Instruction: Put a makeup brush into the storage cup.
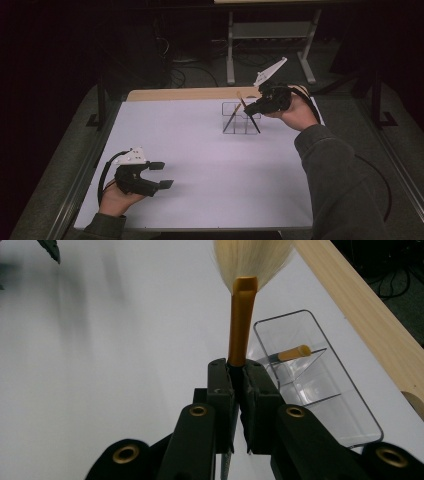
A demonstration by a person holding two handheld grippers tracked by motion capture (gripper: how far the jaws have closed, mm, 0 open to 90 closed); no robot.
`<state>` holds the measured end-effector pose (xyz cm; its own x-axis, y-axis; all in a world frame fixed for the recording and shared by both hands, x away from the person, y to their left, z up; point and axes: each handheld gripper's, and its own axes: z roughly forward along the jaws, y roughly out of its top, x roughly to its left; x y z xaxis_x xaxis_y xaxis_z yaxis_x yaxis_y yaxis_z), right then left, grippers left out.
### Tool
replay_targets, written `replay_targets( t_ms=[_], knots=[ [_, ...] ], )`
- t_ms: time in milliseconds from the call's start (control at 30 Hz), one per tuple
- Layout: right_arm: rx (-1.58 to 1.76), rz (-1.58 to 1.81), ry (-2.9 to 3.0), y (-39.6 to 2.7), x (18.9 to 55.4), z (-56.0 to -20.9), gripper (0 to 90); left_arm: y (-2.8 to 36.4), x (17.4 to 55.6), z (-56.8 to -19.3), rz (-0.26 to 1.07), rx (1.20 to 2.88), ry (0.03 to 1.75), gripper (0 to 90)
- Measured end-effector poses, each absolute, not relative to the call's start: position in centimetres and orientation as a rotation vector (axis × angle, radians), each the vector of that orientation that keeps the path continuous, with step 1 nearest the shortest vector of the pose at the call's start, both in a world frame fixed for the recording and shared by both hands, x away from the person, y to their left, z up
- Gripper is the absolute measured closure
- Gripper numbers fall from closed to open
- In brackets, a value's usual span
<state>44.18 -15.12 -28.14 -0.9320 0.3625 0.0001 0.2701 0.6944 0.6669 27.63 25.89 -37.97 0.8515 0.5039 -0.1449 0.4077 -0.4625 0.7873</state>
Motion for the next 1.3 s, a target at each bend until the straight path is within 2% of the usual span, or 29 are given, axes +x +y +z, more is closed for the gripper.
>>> replay_targets(
  t_ms=[1300],
  knots=[
    [0.727, 1.035, 2.683, -15.2, 49.3, -28.0, 82.7, 26.5, 27.8, -37.9, 0.131, 2.085, 0.667, 25.1]
  ],
)
